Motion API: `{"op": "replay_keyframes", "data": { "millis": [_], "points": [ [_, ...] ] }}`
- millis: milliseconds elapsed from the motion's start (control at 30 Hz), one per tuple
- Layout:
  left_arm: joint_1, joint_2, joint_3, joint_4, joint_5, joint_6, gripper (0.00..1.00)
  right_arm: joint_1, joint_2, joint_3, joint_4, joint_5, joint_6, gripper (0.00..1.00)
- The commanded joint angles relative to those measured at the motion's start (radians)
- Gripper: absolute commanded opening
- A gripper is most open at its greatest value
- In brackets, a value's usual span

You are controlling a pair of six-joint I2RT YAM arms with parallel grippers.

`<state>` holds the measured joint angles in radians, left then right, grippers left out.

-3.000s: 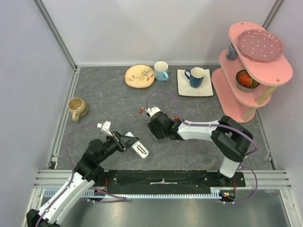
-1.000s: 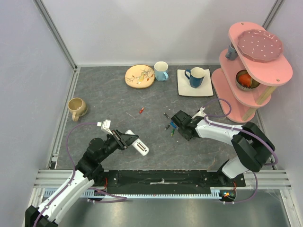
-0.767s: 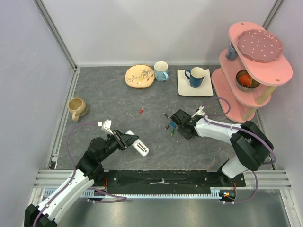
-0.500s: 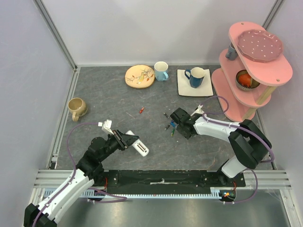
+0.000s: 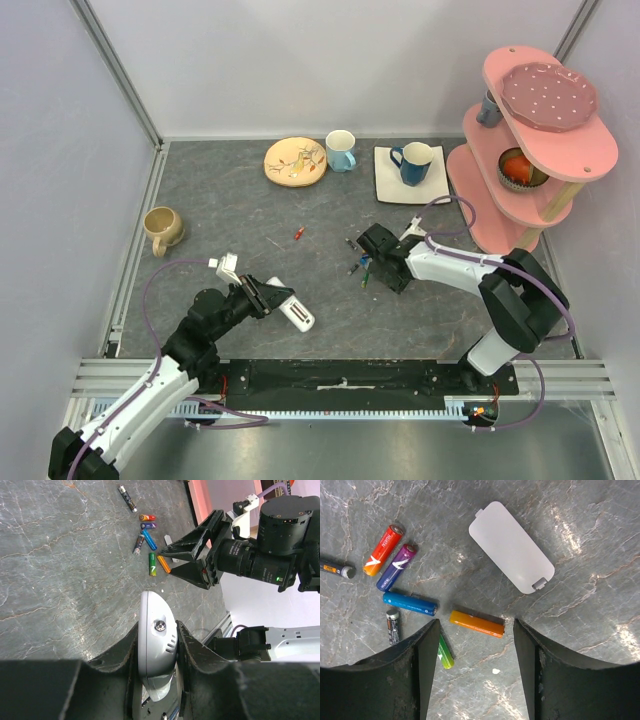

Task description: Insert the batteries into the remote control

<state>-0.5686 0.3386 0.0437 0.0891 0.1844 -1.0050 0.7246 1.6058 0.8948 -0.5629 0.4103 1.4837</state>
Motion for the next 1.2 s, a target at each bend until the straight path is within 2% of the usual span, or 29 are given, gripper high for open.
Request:
{"op": "replay_keyframes", "data": {
  "millis": [0,100,200,233,300,367,467,600,733,900,1167],
  "points": [
    [0.004,-0.004,-0.01,0.052,-0.006,0.008,0.02,-0.001,-0.049,0.056,-0.069,0.013,-0.089,0.68],
    [0.004,0.0,-0.004,0.052,-0.003,0.014,0.02,-0.001,-0.115,0.082,-0.059,0.042,-0.282,0.67],
    [0.004,0.014,-0.001,0.055,0.003,0.019,0.02,0.001,-0.148,0.128,-0.022,0.055,-0.622,0.66],
    [0.004,0.016,-0.004,0.064,0.006,0.017,0.02,0.001,-0.162,0.131,-0.003,0.029,-0.833,0.65],
    [0.004,0.016,-0.014,0.077,0.01,0.011,0.02,0.001,-0.187,0.112,0.064,-0.115,-1.026,0.63],
    [0.004,0.013,-0.021,0.106,0.023,0.008,0.02,0.001,-0.193,0.09,0.083,-0.142,-1.193,0.6],
    [0.004,0.005,-0.027,0.141,0.049,0.012,0.02,-0.001,-0.162,0.069,0.077,-0.149,-1.267,0.52],
    [0.004,0.017,-0.012,0.147,0.085,0.034,0.02,0.002,-0.161,0.018,0.115,-0.185,-1.283,0.42],
    [0.004,0.031,-0.018,0.162,0.101,0.031,0.02,0.002,-0.141,0.016,0.126,-0.228,-1.297,0.41],
    [0.004,0.051,-0.033,0.205,0.115,0.017,0.02,0.009,-0.107,0.013,0.129,-0.245,-1.297,0.46],
    [0.004,0.062,-0.036,0.219,0.121,0.019,0.02,0.009,-0.049,0.013,0.121,-0.234,-1.289,0.44]
  ]
}}
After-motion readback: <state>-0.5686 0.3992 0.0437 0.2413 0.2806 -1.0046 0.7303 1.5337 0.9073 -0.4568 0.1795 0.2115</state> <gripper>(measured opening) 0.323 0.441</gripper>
